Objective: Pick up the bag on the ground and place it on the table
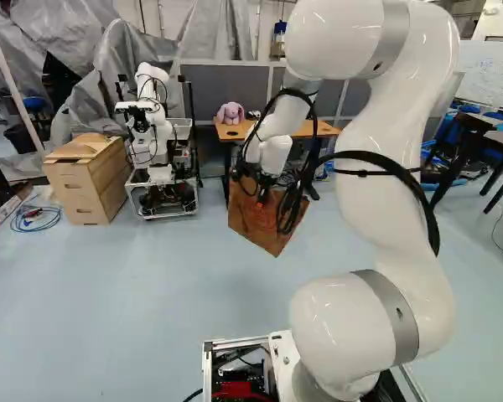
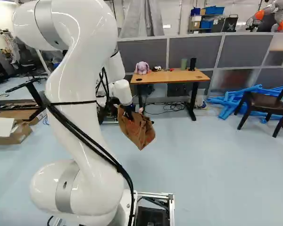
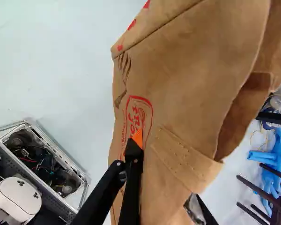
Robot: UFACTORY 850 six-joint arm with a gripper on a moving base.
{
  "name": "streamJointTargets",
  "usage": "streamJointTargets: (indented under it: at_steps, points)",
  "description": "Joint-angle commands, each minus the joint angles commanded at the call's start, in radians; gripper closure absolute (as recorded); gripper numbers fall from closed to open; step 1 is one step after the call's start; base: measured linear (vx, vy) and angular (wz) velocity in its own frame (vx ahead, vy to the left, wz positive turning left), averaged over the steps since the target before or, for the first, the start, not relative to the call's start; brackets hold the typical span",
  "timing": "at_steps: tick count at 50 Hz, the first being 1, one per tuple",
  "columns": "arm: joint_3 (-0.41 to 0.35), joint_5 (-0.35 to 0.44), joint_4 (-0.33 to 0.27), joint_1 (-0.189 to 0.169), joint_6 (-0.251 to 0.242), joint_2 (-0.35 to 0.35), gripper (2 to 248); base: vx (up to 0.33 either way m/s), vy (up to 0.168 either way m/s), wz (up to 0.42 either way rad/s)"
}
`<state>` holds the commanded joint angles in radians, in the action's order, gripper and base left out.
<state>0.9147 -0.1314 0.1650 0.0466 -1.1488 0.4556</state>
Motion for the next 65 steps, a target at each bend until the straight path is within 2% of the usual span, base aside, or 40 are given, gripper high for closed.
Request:
streamJointTargets:
  at_steps: [39,65]
  points:
    - [0.046,-0.148,0.000,-0.003,0.000,-0.069,229,0.000,0.000,0.000]
    - [0.112,-0.296,0.016,0.007,0.000,-0.089,229,0.000,0.000,0.000]
